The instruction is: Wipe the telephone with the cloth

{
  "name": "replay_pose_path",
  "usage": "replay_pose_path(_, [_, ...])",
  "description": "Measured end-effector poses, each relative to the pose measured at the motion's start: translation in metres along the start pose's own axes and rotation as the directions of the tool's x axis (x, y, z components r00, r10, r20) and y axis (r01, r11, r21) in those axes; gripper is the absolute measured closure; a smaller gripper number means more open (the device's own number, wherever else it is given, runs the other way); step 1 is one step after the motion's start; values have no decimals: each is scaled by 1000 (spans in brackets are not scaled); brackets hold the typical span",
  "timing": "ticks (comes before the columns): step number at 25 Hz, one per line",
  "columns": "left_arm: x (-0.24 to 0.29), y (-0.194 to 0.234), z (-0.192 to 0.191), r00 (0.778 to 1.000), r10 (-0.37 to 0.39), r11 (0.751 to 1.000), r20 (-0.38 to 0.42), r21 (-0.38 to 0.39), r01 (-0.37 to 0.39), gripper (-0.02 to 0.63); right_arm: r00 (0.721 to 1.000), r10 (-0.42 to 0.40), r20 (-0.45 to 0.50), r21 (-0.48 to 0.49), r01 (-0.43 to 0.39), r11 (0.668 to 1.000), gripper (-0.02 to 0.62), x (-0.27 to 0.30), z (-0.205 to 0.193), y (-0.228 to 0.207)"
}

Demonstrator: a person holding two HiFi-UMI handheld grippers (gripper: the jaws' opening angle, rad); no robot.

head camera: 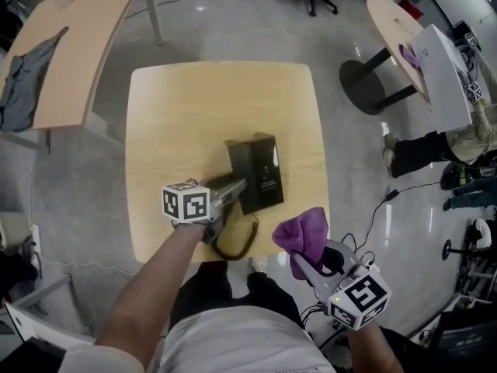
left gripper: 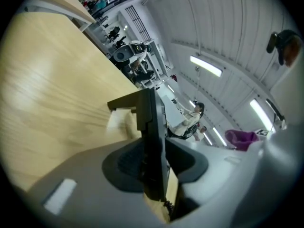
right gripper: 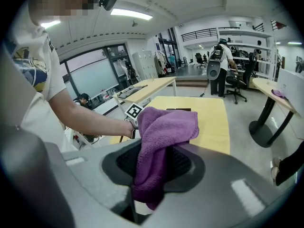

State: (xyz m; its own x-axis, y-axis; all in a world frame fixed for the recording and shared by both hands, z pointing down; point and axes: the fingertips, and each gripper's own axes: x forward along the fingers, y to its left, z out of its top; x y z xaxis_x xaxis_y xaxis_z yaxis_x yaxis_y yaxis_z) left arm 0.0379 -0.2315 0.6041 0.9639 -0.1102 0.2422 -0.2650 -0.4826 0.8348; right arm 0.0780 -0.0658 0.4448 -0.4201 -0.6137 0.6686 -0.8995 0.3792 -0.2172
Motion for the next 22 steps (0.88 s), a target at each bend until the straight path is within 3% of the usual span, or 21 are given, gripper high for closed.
replay_pose_path(9, [2,-7,-5,999,39,999,-10,17,-39,502,1000,-12,5,22,12,1000,480,0,-6,-2])
replay_pose_path(22, [-22,-58,13,998,-17,997,63,70,13,523,998,13,57,-18,-12,1000,480,-10,4,-6])
